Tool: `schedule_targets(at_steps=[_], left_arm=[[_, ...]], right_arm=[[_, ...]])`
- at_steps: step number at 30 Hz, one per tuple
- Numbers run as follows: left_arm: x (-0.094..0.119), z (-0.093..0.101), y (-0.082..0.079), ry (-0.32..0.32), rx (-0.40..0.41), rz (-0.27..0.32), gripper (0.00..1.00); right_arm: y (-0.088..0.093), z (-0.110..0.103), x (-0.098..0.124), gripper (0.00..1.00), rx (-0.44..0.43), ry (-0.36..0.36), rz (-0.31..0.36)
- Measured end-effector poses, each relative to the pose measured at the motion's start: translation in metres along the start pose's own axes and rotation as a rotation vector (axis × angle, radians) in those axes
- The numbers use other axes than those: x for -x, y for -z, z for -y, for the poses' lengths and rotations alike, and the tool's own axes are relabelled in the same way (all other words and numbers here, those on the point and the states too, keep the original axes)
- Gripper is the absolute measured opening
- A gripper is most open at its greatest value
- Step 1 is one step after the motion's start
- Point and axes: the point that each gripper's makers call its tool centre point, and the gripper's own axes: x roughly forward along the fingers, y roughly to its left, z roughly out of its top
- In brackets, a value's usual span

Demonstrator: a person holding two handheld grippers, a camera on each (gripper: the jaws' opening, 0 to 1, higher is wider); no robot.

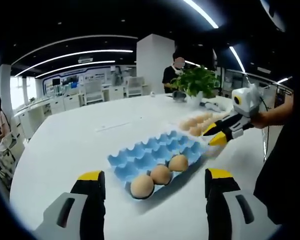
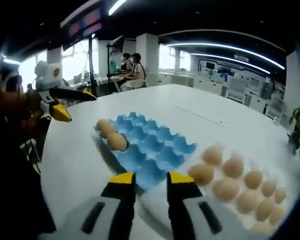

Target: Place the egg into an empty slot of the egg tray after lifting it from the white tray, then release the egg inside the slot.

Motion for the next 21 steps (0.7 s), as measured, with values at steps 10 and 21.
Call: schedule_targets(at_steps=[10, 21], left_arm=[[-0.001, 0.001, -0.001, -0.002, -0.006, 0.003, 0.83], [-0.001, 0.002, -0.001, 0.003, -0.008, 0.0, 0.82]], right_arm=[[0.025, 0.072, 0.053, 0.24, -0.107, 0.278, -0.004], [0.063, 0.139, 0.105, 0.25, -0.25, 0.559, -0.075]])
